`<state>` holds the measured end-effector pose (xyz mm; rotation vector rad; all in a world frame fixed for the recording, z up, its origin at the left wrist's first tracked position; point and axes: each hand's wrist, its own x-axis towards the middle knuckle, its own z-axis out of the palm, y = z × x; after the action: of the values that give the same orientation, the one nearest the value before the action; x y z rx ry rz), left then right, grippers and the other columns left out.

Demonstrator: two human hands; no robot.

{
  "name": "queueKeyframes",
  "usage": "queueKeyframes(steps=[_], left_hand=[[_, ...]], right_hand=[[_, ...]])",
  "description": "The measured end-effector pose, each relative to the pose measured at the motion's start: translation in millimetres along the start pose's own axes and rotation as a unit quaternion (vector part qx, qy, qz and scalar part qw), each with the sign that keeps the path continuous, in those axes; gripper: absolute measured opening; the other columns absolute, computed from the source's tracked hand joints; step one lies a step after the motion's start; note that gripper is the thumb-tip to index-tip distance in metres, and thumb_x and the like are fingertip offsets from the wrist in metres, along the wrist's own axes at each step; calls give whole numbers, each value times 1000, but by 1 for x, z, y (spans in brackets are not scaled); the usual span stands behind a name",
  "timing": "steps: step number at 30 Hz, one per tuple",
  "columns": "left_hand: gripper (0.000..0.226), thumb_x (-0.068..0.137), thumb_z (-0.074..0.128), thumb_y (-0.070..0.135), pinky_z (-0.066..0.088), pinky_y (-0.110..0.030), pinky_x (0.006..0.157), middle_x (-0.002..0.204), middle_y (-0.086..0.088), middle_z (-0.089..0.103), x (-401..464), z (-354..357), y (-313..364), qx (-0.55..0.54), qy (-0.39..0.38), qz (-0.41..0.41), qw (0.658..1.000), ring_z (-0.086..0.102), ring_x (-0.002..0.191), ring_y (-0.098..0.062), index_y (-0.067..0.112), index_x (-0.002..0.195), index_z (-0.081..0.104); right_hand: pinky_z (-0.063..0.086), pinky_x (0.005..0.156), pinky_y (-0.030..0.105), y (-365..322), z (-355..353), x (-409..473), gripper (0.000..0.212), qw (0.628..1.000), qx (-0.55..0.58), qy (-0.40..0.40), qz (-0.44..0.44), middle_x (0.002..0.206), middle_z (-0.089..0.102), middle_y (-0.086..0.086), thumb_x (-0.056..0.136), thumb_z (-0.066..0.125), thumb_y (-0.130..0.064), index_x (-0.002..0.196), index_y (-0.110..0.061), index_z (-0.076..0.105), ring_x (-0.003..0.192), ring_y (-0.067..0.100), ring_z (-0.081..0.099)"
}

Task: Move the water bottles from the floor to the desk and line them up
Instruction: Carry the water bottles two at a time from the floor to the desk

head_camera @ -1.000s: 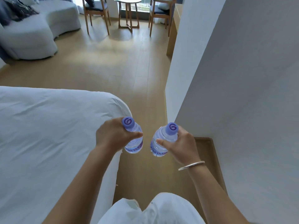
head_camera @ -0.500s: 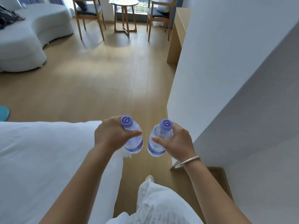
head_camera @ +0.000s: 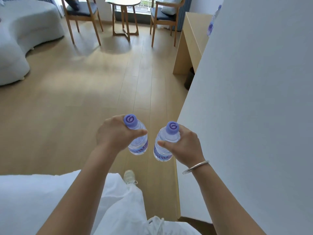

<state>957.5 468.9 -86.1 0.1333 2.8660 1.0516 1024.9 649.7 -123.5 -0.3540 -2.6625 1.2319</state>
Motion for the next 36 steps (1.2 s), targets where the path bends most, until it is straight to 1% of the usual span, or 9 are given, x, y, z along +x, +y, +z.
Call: queueKeyframes(steps=[4,9,13,16,19,23,27,31,36], left_hand=[[33,62,77,50,34,-24,52,60,9,56,99,7,10,-6,-28,8,1000,50,62,-15,25,59,56],[30,63,76,49,40,-26,57,68,6,62,235,4,34,-4,-75,26,997,57,68,-17,23,74,64],[33,61,76,51,37,-25,55,61,8,56,332,0,61,4,-70,52,996,52,63,-17,23,68,59],[35,60,75,49,33,-25,55,58,7,51,390,4,83,12,-69,71,995,47,60,-17,22,61,53],[34,61,75,49,35,-25,55,60,6,53,444,16,103,8,-76,92,993,49,61,-17,22,63,56],[39,61,76,49,33,-25,53,56,7,48,515,40,135,14,-93,121,988,44,56,-14,22,57,49],[40,62,75,52,30,-24,51,56,7,48,593,73,175,22,-114,148,982,43,54,-12,23,57,47],[39,62,75,53,30,-24,51,55,8,48,667,105,221,14,-135,171,976,42,52,-11,24,57,49],[35,62,75,55,34,-25,53,61,7,55,748,132,271,20,-144,180,973,47,57,-11,26,62,54]], right_hand=[[53,72,32,1,15,90,36,1000,-5,12,19,83,67,-5,66,80,-37,95,-21,66,77,15,61],[53,72,34,-6,32,208,31,997,15,50,53,80,66,-7,65,81,-32,91,-22,66,76,13,62],[54,72,34,-11,30,293,35,994,16,82,77,79,65,-6,65,81,-36,92,-20,66,75,13,62],[53,69,26,-11,25,346,32,990,29,106,90,75,63,-12,66,81,-32,91,-20,65,73,10,61],[47,65,15,-6,18,397,31,987,31,128,92,72,61,-15,67,81,-32,91,-20,66,71,5,59],[43,60,8,13,5,471,28,979,38,163,119,70,58,-15,67,81,-33,87,-21,65,68,5,57],[40,56,4,35,-18,550,27,971,36,194,136,64,56,-19,66,82,-33,73,-36,56,64,-1,56],[38,56,9,59,-50,632,23,959,40,221,174,66,57,-14,66,82,-31,79,-27,63,66,9,56],[38,57,5,77,-84,714,36,949,36,259,175,62,54,-19,65,83,-29,64,-40,49,61,-5,51]])
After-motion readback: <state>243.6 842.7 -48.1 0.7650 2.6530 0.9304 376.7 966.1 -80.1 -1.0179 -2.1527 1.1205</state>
